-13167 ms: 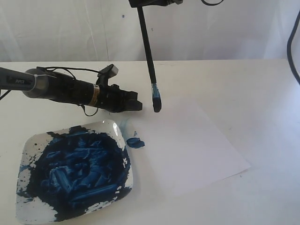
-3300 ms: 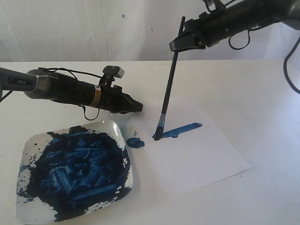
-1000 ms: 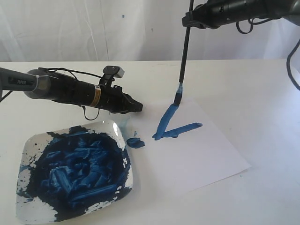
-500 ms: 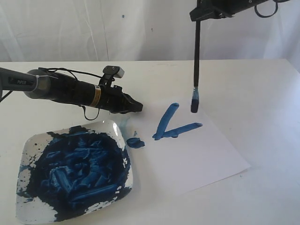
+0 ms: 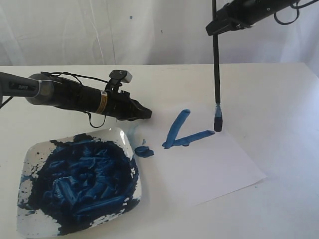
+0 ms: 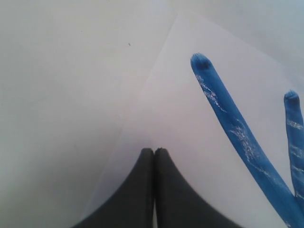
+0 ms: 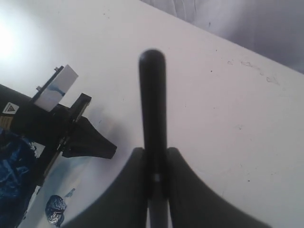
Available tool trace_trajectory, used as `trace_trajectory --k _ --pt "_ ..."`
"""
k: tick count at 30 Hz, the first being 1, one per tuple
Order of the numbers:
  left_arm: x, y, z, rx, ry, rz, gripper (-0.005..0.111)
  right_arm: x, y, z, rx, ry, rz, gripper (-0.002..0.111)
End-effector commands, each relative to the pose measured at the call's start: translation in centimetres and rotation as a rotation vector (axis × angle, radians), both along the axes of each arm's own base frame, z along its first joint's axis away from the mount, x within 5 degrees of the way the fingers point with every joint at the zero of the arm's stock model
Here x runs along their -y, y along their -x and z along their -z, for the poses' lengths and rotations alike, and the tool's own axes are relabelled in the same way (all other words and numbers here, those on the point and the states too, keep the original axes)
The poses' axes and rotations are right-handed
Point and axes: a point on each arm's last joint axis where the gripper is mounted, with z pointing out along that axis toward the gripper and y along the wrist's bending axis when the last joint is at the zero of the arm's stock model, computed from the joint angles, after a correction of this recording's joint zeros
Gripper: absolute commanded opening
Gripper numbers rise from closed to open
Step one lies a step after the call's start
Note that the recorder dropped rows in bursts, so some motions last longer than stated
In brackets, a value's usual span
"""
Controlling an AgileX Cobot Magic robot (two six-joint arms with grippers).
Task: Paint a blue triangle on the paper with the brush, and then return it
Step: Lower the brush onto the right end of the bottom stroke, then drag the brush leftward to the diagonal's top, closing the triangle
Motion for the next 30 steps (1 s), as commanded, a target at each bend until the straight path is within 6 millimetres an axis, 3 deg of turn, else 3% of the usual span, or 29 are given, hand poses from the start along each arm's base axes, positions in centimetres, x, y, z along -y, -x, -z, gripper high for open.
trace_trajectory --k 1,14,30 --pt "0.1 0.0 -0.2 0.009 -0.006 0.002 0.000 0.0 -0.6 1.2 -0.036 -0.036 0.011 0.000" --pt "0.1 0.0 -0.2 0.009 -0.006 0.002 0.000 -1.3 -0.9 1.5 0.000 -0.046 0.009 0.000" --pt "0.1 0.0 -0.2 0.009 -0.006 0.002 0.000 -1.7 -1.9 4.0 -0.019 -0.040 0.017 0.000"
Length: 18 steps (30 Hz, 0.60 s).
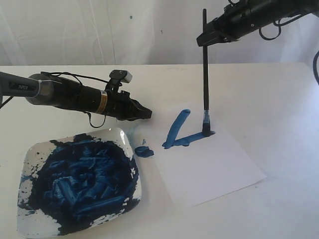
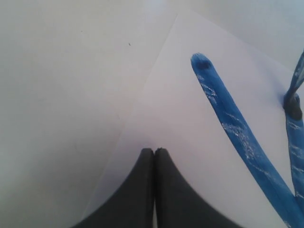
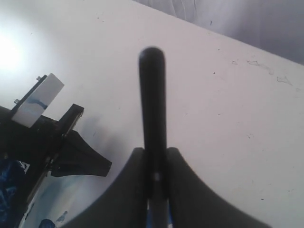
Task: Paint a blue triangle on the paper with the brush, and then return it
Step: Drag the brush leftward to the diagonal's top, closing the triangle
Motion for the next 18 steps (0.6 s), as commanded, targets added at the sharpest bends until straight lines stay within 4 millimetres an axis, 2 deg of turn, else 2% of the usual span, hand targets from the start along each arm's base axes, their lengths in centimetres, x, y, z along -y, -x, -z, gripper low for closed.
trace_trajectory --k 1,18 --pt "0.1 0.0 -0.2 0.009 -0.006 0.002 0.000 -0.3 -0.3 0.8 0.005 0.000 -0.005 0.000" --pt "0.1 0.0 -0.2 0.009 -0.006 0.002 0.000 -2.9 -0.8 1.9 0.105 -0.072 -0.052 0.000"
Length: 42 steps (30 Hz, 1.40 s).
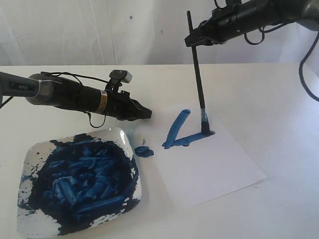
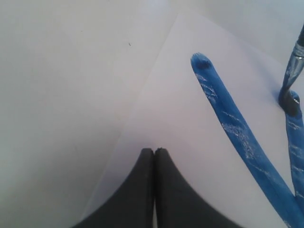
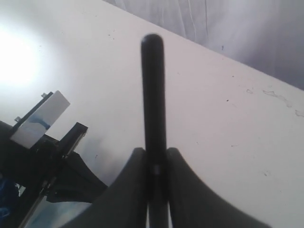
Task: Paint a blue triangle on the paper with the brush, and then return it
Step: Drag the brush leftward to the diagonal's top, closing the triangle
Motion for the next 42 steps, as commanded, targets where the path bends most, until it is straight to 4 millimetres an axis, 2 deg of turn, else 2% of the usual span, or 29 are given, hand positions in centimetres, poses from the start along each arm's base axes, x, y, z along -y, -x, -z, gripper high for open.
trace_trajectory --k 1,13,22,42 --pt "0.1 0.0 -0.2 0.009 -0.006 0.002 0.000 -0.6 -0.3 0.6 0.034 -0.021 -0.011 0.000" --pt "0.1 0.0 -0.2 0.009 -0.006 0.002 0.000 -1.6 -0.4 0.2 0.103 -0.049 -0.009 0.000" --pt "0.1 0.0 -0.2 0.009 -0.006 0.002 0.000 -3.1 -0.3 -0.3 0.175 -0.075 -0.012 0.000" --pt "0.1 0.0 -0.2 0.009 -0.006 0.002 0.000 -3.4 -0.7 -1.1 0.258 -0.140 0.011 0.000"
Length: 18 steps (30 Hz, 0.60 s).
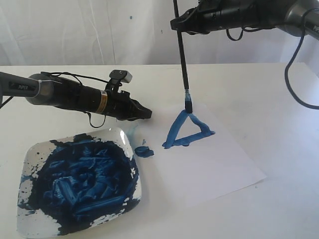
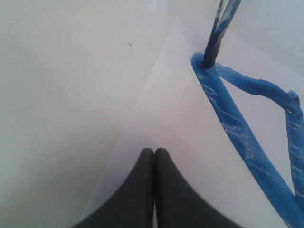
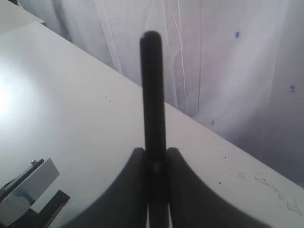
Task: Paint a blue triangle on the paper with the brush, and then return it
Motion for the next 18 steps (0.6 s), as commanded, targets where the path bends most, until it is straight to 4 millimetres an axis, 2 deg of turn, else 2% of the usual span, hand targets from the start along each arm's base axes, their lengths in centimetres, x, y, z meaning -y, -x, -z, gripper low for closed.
trace_trajectory --k 1,9,18 --pt "0.1 0.0 -0.2 0.009 -0.006 0.002 0.000 -0.2 0.1 -0.1 0.009 -0.017 -0.006 0.000" --pt "0.1 0.0 -0.2 0.009 -0.006 0.002 0.000 -0.3 0.4 -0.8 0.008 -0.025 -0.023 0.000" --pt "0.1 0.0 -0.2 0.009 -0.006 0.002 0.000 0.5 2.0 -5.3 -0.002 -0.093 0.000 0.000"
